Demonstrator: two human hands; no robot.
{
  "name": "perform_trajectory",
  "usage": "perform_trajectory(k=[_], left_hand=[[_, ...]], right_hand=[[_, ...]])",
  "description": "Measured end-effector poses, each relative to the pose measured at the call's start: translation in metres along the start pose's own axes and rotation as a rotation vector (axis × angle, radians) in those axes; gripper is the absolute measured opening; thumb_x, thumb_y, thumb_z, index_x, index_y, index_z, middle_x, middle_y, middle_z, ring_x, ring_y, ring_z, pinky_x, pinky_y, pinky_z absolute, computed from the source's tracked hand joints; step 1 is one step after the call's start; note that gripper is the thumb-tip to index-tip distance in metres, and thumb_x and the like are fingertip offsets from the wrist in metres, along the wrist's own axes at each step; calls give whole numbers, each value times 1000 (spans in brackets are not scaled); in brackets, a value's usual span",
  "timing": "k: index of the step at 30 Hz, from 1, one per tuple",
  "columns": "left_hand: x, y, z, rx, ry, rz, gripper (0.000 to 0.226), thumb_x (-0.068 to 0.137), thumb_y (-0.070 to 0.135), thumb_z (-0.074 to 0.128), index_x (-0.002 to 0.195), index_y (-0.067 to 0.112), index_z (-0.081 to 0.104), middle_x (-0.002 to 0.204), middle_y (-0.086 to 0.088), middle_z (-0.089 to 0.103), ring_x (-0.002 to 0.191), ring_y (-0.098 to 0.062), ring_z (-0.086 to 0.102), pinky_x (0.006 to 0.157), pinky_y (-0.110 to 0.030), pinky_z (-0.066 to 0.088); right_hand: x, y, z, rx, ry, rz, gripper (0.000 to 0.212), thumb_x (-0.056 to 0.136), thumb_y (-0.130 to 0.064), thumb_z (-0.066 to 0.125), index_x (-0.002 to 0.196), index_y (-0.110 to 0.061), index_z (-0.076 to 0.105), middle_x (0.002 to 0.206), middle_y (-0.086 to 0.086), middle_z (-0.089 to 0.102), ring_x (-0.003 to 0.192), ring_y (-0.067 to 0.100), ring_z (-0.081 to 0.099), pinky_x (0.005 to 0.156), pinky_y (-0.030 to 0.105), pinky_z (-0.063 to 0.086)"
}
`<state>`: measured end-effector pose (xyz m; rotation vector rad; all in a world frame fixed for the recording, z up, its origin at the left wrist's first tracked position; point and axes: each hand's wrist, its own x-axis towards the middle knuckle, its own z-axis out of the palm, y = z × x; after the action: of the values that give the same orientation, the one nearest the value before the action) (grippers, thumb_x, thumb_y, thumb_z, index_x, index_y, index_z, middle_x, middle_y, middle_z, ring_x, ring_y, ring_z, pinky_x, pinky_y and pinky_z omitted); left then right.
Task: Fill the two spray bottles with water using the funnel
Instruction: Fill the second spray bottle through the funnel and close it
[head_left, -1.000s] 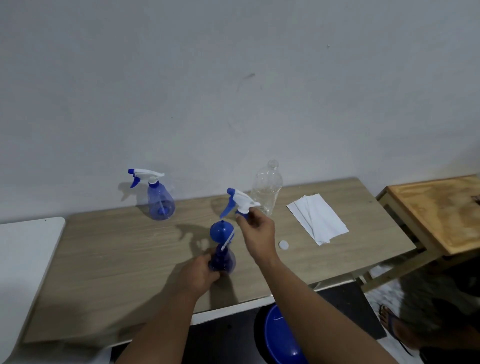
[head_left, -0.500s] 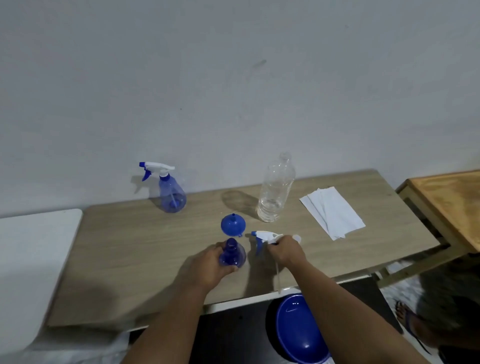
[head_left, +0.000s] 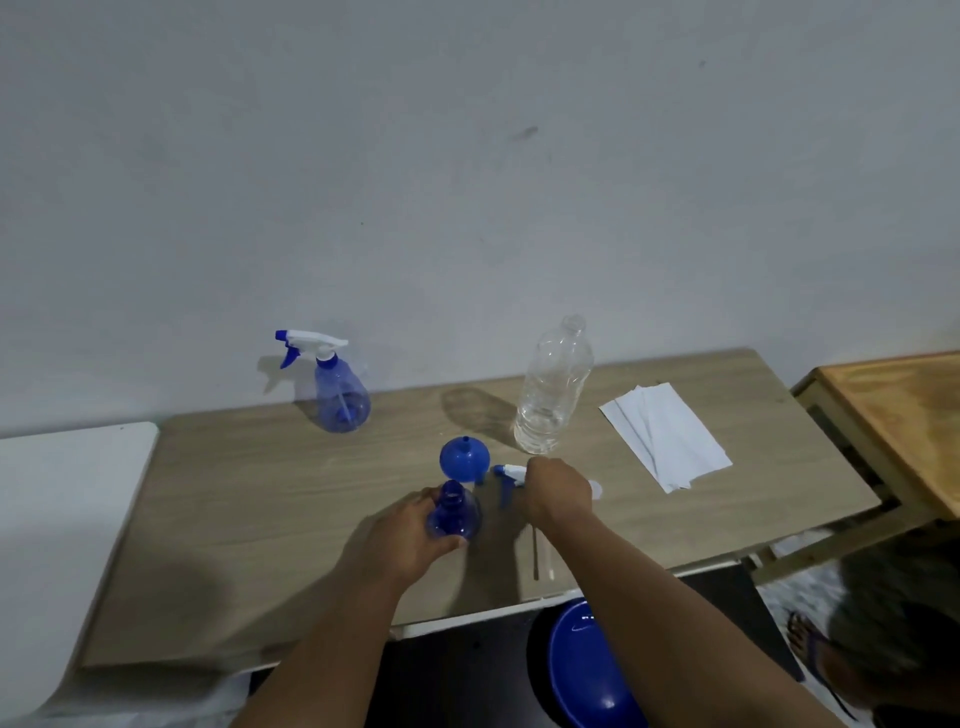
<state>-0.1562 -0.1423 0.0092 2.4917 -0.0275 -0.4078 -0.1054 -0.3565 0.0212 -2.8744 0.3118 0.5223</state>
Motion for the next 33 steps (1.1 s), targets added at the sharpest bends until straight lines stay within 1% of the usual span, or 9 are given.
perform_trajectory(k=[4,7,11,14,16,20,25,28,33], left_hand=[[11,-9,3,7,-14,-6,53,73,55,75,120,38,61,112,19,62,100,-9,63,78,-24,42],[19,-17,10,-20,-18,-22,45,73,51,66,115,35,62,105,12,67,95,-15,67,82,-33,52],[24,-20,12,11,-2,-27,48,84,37,71,131,36,59,122,14,67,107,-15,66,94,-31,51],[27,-21,7,20,-54,-34,63,86,45,71,144,34,49,137,10,61,120,-20,62,100,-27,45],[29,-18,3,11,-95,-59,81,79,57,75,149,34,42,139,8,61,122,-20,61,97,-26,43],[30,-14,1,43,-83,-60,88,74,61,77,150,38,38,149,12,51,127,-18,56,99,-26,41],[29,-12,0,50,-86,-56,88,77,61,75,152,37,36,152,11,48,130,-17,54,102,-27,40],[28,-13,2,36,-78,-62,88,74,64,75,150,39,37,144,11,57,123,-15,60,99,-28,44],[29,-18,11,5,-75,-93,83,80,59,74,151,32,41,144,9,57,125,-16,59,105,-29,45]], right_hand=[[24,-38,-22,98,-16,-89,19,94,-33,59,96,-15,65,87,2,68,78,24,66,68,33,53],[48,-65,-26,142,-32,-149,25,93,-32,59,111,-15,64,101,5,70,92,28,70,76,37,58],[80,-86,-14,43,-125,-175,58,92,-46,63,138,-15,50,127,8,63,115,30,64,83,37,54],[98,-97,-7,-63,-176,-195,64,82,-48,70,134,-15,54,125,9,65,113,30,66,82,35,55],[105,-105,-4,-138,-215,-194,68,73,-50,76,128,-15,58,118,9,66,108,32,67,85,40,60],[110,-116,11,-208,-225,-153,61,78,-35,81,132,-13,62,127,9,64,115,33,66,69,40,57],[110,-112,9,-259,-177,-287,53,87,-27,76,135,-10,58,132,11,62,125,30,60,79,38,55],[107,-108,-5,-181,-243,-258,61,76,-40,82,125,-11,60,125,12,61,112,29,63,69,34,50],[97,-98,-32,135,-240,-200,68,75,-47,86,127,-11,63,122,11,66,108,30,66,83,40,60]])
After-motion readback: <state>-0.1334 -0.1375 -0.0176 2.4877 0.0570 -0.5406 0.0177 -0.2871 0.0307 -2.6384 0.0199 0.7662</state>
